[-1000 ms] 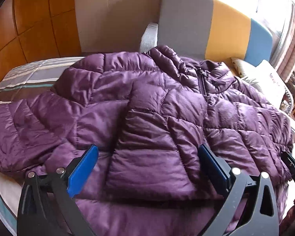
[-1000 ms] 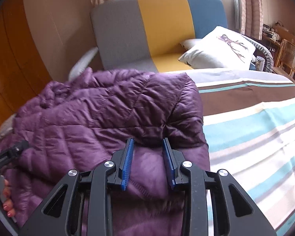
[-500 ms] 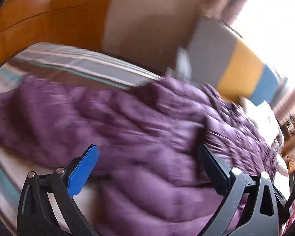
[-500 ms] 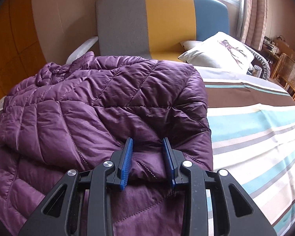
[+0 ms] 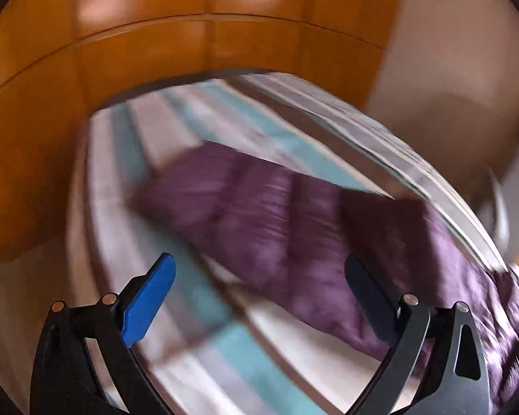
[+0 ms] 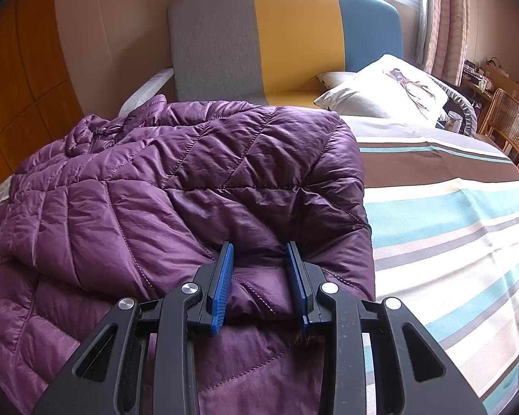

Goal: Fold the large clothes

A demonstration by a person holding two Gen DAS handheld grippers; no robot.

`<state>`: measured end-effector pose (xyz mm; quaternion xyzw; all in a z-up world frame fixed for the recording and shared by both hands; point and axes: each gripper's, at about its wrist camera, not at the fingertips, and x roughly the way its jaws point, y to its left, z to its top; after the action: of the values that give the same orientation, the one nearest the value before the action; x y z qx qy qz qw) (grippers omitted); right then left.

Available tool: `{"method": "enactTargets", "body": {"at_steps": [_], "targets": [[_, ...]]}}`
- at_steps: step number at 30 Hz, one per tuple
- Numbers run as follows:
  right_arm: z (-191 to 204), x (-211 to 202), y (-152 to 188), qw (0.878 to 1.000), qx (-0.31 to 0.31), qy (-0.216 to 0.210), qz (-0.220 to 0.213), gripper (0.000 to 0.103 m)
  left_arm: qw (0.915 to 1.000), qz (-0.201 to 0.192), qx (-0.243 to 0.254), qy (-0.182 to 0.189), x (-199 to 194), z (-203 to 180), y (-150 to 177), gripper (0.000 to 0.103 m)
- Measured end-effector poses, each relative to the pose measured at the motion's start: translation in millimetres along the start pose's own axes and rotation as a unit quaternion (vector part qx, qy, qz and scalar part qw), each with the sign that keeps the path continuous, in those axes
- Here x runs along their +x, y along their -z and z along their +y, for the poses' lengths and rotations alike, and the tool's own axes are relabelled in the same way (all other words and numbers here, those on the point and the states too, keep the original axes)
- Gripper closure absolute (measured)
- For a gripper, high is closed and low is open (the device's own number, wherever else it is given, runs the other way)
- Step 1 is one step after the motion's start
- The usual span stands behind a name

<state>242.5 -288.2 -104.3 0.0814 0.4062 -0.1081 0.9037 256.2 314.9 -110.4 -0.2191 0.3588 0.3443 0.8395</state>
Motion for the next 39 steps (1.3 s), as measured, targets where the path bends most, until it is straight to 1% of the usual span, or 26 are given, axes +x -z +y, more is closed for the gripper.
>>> {"method": "enactTargets", "body": {"at_steps": [2, 3, 4, 5, 6, 8, 9, 10, 11, 12, 13, 15, 16, 18, 19, 22, 24, 25, 27, 28, 29, 31, 34, 38, 39], "targets": [[-1.1, 0.0, -0.4, 1.000, 0.001, -0.001, 0.000, 0.072, 0.9994, 0.006, -0.027, -0.019, 15.2, 15.7, -6.7, 0.006], [-0.9, -0.2, -0.4, 1.000, 0.001, -0.001, 0.000, 0.072, 0.9990, 0.010, -0.037, -0.023, 22.0, 16.2, -6.4, 0.006], [-0.6, -0.1, -0.3, 1.000, 0.000, -0.001, 0.000, 0.072, 0.9983, 0.018, -0.053, -0.012, 30.6, 23.3, -8.1, 0.008], [-0.9, -0.1, -0.4, 1.000, 0.001, -0.001, 0.000, 0.072, 0.9976, 0.027, -0.064, 0.001, 36.7, 26.7, -9.0, 0.013], [-1.1, -0.4, -0.2, 1.000, 0.002, -0.002, 0.000, 0.072, 0.9965, 0.032, -0.075, 0.017, 42.8, 33.5, -10.2, 0.026], [-0.8, 0.0, -0.4, 1.000, 0.001, -0.002, 0.000, 0.072, 0.9935, 0.049, -0.093, 0.045, 54.9, 35.1, -9.2, 0.037], [-0.7, 0.1, -0.4, 1.000, 0.000, -0.001, 0.000, 0.072, 0.9930, 0.050, -0.098, 0.043, 57.2, 33.9, -7.7, 0.040], [-0.9, 0.2, -0.6, 1.000, 0.000, -0.001, 0.000, 0.072, 0.9931, 0.039, -0.105, 0.036, 57.1, 35.0, -8.4, 0.045], [-0.7, 0.2, -0.6, 1.000, 0.000, 0.000, 0.000, 0.072, 0.9923, 0.042, -0.110, 0.039, 59.8, 34.4, -9.3, 0.069], [-1.2, 0.2, -0.6, 1.000, -0.001, -0.001, 0.000, 0.072, 0.9899, 0.055, -0.117, 0.058, 64.9, 35.0, -9.5, 0.088], [-0.9, 0.4, -0.7, 1.000, -0.001, -0.001, 0.000, 0.072, 0.9887, 0.056, -0.124, 0.064, 62.5, 33.9, -7.8, 0.092], [-0.5, 0.5, -0.5, 1.000, -0.001, -0.001, 0.000, 0.072, 0.9878, 0.043, -0.137, 0.061, 51.7, 31.9, -7.7, 0.095], [-0.9, 0.3, -0.5, 1.000, -0.001, -0.001, 0.000, 0.072, 0.9888, 0.029, -0.135, 0.058, 43.9, 28.4, -8.7, 0.096], [-0.9, 0.1, -0.4, 1.000, -0.001, 0.000, 0.000, 0.072, 0.9916, -0.008, -0.119, 0.051, 22.7, 16.7, -9.8, 0.096], [-1.1, 0.1, -0.4, 1.000, -0.001, -0.001, 0.000, 0.072, 0.9920, -0.021, -0.112, 0.055, 13.0, 10.8, -10.4, 0.096], [-1.4, 0.2, -0.7, 1.000, 0.000, -0.002, 0.000, 0.072, 0.9900, -0.069, -0.089, 0.085, -20.8, -14.6, -14.1, 0.096], [-1.5, 0.3, -0.8, 1.000, 0.001, -0.003, -0.001, 0.072, 0.9869, -0.096, -0.067, 0.111, -46.4, -33.9, -13.1, 0.096], [-2.0, 0.3, -1.0, 1.000, 0.001, -0.003, -0.001, 0.072, 0.9843, -0.109, -0.049, 0.129, -60.7, -48.3, -11.9, 0.096], [-2.4, 0.4, -0.9, 1.000, 0.002, -0.004, -0.001, 0.072, 0.9800, -0.119, -0.021, 0.159, -79.1, -71.3, -6.9, 0.096], [-2.3, 0.2, -0.8, 1.000, 0.002, -0.004, -0.001, 0.072, 0.9760, -0.122, -0.002, 0.180, -90.9, -87.1, -1.4, 0.096], [-2.1, 0.3, -0.8, 1.000, 0.002, -0.004, -0.001, 0.072, 0.9733, -0.123, 0.014, 0.194, -98.9, -99.1, 3.3, 0.096], [-2.0, 0.2, -0.6, 1.000, 0.001, -0.003, -0.001, 0.072, 0.9641, -0.116, 0.047, 0.234, -115.5, -126.0, 18.3, 0.096], [-2.1, -0.1, -0.6, 1.000, 0.001, -0.003, -0.001, 0.072, 0.9467, -0.106, 0.103, 0.286, -141.6, -168.7, 50.6, 0.096], [-2.0, 0.0, -0.5, 1.000, 0.002, -0.004, -0.001, 0.072, 0.9288, -0.080, 0.160, 0.324, -160.3, -215.2, 94.0, 0.096], [-2.0, 0.2, -0.7, 1.000, 0.002, -0.004, -0.001, 0.072, 0.9227, -0.071, 0.177, 0.335, -164.9, -229.2, 108.5, 0.096]]}}
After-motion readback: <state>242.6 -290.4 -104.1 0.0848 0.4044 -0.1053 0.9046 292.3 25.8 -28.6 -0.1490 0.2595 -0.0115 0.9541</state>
